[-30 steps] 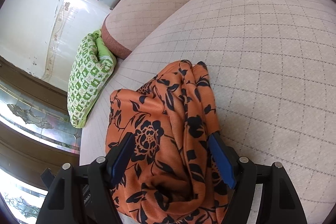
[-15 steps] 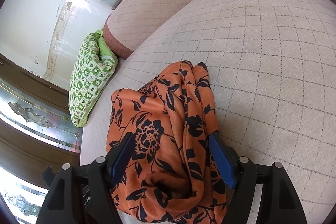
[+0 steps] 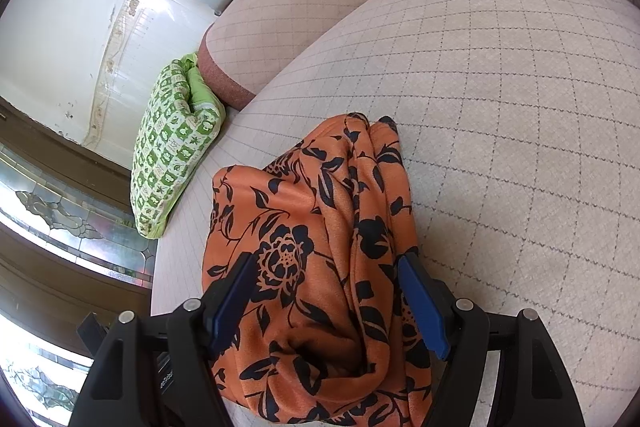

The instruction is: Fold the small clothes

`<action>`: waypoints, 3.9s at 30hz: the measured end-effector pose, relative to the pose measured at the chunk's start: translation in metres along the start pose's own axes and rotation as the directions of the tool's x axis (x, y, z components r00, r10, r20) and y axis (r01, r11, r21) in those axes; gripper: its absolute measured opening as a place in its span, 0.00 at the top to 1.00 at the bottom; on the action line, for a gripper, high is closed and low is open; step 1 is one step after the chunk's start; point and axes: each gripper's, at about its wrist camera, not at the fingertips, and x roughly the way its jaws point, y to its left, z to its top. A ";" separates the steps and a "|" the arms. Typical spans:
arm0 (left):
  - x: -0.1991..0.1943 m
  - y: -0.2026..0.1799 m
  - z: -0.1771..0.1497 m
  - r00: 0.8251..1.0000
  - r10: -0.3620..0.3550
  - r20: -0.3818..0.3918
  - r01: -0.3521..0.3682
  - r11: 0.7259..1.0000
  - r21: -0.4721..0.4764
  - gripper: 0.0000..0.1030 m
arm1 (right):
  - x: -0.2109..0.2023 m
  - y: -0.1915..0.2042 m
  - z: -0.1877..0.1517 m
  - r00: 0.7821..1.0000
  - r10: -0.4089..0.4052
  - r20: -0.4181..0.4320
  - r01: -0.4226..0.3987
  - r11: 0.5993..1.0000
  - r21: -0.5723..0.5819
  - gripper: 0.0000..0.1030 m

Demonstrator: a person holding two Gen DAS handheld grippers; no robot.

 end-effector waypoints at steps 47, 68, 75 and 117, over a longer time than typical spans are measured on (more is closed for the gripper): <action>0.038 -0.011 0.030 0.856 -0.491 -0.162 0.486 0.871 -0.074 0.54 | 0.059 0.021 -0.001 0.995 0.043 -0.092 -0.055 0.990 -0.132 0.52; 0.053 0.095 0.035 0.930 -0.294 -0.222 0.242 0.941 -0.235 0.37 | 0.136 0.081 -0.024 0.980 0.031 -0.197 -0.044 0.997 -0.063 0.38; -0.003 0.100 0.036 0.992 -0.094 -0.087 0.076 0.979 -0.191 0.24 | 0.097 0.091 -0.026 0.996 -0.006 -0.092 -0.007 0.990 -0.140 0.33; -0.313 0.088 0.014 0.882 0.318 0.348 -0.284 0.948 -0.146 0.08 | -0.151 0.248 -0.160 0.952 -0.037 0.303 0.207 0.809 -0.550 0.30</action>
